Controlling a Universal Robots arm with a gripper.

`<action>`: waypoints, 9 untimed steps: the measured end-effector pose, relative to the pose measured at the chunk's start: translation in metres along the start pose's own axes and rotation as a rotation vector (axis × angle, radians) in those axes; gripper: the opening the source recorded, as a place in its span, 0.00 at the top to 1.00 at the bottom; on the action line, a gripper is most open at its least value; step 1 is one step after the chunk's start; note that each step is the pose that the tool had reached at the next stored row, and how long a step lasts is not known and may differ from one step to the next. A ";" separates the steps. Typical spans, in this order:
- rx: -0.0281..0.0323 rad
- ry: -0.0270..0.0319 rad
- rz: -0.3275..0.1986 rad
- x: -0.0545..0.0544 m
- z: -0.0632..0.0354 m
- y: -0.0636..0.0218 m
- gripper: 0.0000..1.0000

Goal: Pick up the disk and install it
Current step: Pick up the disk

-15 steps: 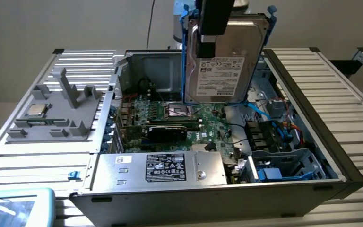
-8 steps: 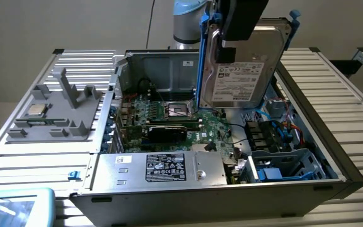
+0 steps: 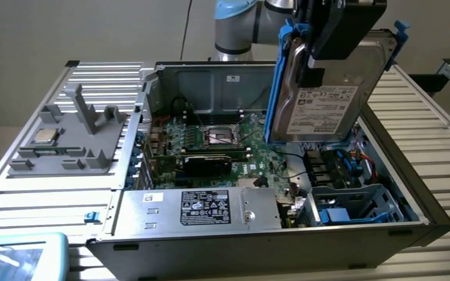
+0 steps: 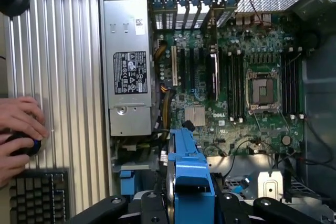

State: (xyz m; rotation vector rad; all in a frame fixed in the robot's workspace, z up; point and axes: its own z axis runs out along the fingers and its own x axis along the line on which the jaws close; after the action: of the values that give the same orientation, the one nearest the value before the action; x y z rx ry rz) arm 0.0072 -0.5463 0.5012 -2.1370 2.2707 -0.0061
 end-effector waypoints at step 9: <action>0.0000 0.0000 0.000 0.024 0.0005 -0.0254 0.63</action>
State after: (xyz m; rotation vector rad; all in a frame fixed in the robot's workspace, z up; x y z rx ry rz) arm 0.0312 -0.5714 0.5008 -2.1371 2.2706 -0.0061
